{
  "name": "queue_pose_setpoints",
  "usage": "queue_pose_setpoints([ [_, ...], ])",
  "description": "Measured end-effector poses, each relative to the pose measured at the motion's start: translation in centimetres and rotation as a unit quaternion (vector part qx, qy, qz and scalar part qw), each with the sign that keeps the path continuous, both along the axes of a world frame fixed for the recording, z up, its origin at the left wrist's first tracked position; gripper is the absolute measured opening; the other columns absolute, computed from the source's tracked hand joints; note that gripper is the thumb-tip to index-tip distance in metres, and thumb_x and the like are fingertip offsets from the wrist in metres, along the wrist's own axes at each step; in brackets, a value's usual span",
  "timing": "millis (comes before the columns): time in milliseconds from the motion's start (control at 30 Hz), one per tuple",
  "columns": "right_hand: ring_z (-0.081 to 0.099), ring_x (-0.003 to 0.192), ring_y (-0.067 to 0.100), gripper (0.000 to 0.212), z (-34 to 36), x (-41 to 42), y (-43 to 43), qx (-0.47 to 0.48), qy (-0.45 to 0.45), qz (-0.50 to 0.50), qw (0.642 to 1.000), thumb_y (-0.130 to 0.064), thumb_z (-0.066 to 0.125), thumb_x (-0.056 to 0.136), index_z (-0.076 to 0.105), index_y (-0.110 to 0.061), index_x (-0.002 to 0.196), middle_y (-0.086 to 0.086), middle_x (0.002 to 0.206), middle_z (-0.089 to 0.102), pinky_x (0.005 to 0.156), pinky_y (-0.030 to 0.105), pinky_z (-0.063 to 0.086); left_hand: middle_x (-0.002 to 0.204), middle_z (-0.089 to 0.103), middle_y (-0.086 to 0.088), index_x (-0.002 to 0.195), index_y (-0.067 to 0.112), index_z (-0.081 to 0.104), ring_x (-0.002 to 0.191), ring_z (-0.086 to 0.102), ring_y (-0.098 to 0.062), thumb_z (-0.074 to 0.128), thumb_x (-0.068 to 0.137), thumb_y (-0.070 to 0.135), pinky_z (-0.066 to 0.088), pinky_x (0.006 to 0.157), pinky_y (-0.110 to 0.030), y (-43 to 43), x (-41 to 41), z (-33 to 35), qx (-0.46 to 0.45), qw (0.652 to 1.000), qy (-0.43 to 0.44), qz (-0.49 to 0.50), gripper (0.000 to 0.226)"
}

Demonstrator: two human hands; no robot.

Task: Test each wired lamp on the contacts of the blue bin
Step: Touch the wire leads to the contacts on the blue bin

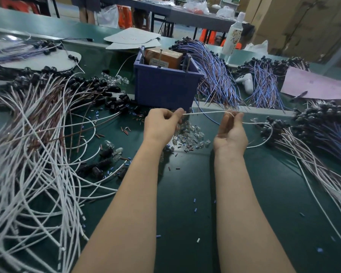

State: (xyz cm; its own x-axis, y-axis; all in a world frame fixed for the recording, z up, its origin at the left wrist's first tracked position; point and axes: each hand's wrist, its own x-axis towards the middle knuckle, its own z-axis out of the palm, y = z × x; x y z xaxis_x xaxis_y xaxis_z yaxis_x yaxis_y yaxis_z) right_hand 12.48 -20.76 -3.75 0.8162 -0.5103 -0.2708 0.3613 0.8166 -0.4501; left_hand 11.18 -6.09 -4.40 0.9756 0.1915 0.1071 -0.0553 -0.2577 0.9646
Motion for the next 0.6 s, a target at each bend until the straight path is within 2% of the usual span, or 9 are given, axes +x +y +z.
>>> queue_pose_setpoints([
  [67, 0.06, 0.041, 0.007, 0.018, 0.0, 0.0, -0.7, 0.019, -0.006, -0.02, 1.0, -0.008, 0.058, 0.092, 0.058, -0.003, 0.074, 0.001, 0.048, 0.063, 0.046, 0.015, 0.052, 0.051, 0.053, 0.006, 0.059, 0.018, 0.06, 0.048, 0.048, -0.005, 0.056, 0.094, 0.036, 0.039, 0.063, -0.025, 0.7, 0.1, 0.0, -0.033, 0.997, 0.001, 0.065, 0.039],
  [167, 0.061, 0.042, 0.008, 0.017, 0.0, 0.1, -1.1, 0.022, -0.008, -0.023, 0.999, -0.008, 0.059, 0.092, 0.058, -0.003, 0.075, 0.002, 0.049, 0.063, 0.046, 0.015, 0.052, 0.056, 0.054, 0.004, 0.062, 0.015, 0.058, 0.056, 0.05, -0.012, 0.054, 0.095, 0.034, 0.042, 0.066, -0.028, 1.4, 0.3, 0.2, -0.075, 0.985, -0.041, 0.152, 0.038],
  [300, 0.063, 0.045, 0.01, 0.017, 0.1, 0.0, 0.3, 0.016, -0.01, 0.01, 1.0, -0.009, 0.058, 0.092, 0.059, -0.002, 0.077, 0.004, 0.053, 0.065, 0.047, 0.015, 0.052, 0.077, 0.064, 0.002, 0.086, 0.01, 0.064, 0.074, 0.057, -0.012, 0.054, 0.095, 0.024, 0.047, 0.073, -0.027, 0.5, 0.0, 0.4, -0.027, 0.98, -0.076, 0.184, 0.019],
  [367, 0.064, 0.046, 0.012, 0.017, 0.2, -0.1, 0.7, 0.026, -0.017, 0.022, 0.999, -0.01, 0.058, 0.092, 0.059, -0.002, 0.078, 0.005, 0.055, 0.065, 0.048, 0.015, 0.053, 0.091, 0.066, -0.002, 0.095, 0.01, 0.066, 0.083, 0.058, -0.013, 0.055, 0.093, 0.019, 0.048, 0.079, -0.026, 0.2, -0.1, 0.3, 0.003, 0.982, -0.081, 0.169, 0.014],
  [400, 0.064, 0.047, 0.012, 0.016, 0.2, -0.1, 0.7, 0.033, -0.022, 0.026, 0.999, -0.01, 0.058, 0.092, 0.059, -0.001, 0.079, 0.006, 0.056, 0.066, 0.048, 0.016, 0.053, 0.091, 0.067, -0.003, 0.095, 0.01, 0.066, 0.084, 0.059, -0.014, 0.054, 0.093, 0.019, 0.048, 0.079, -0.027, 0.2, -0.1, 0.3, 0.014, 0.984, -0.082, 0.157, 0.015],
  [500, 0.065, 0.047, 0.013, 0.017, 0.3, -0.2, 0.8, 0.044, -0.036, 0.043, 0.997, -0.011, 0.058, 0.092, 0.06, 0.0, 0.079, 0.007, 0.058, 0.066, 0.046, 0.016, 0.053, 0.069, 0.066, -0.007, 0.079, 0.003, 0.068, 0.068, 0.06, -0.019, 0.051, 0.095, 0.026, 0.049, 0.072, -0.032, -0.1, -0.2, 0.5, 0.026, 0.994, -0.065, 0.085, 0.033],
  [600, 0.065, 0.047, 0.012, 0.019, 0.4, -0.2, 1.1, 0.032, -0.037, 0.065, 0.997, -0.011, 0.057, 0.093, 0.06, -0.001, 0.077, 0.007, 0.056, 0.066, 0.045, 0.015, 0.052, 0.052, 0.057, 0.001, 0.073, 0.011, 0.068, 0.043, 0.048, -0.003, 0.049, 0.097, 0.03, 0.042, 0.055, -0.025, -1.0, -0.6, 0.9, -0.014, 0.998, -0.01, -0.056, 0.036],
])
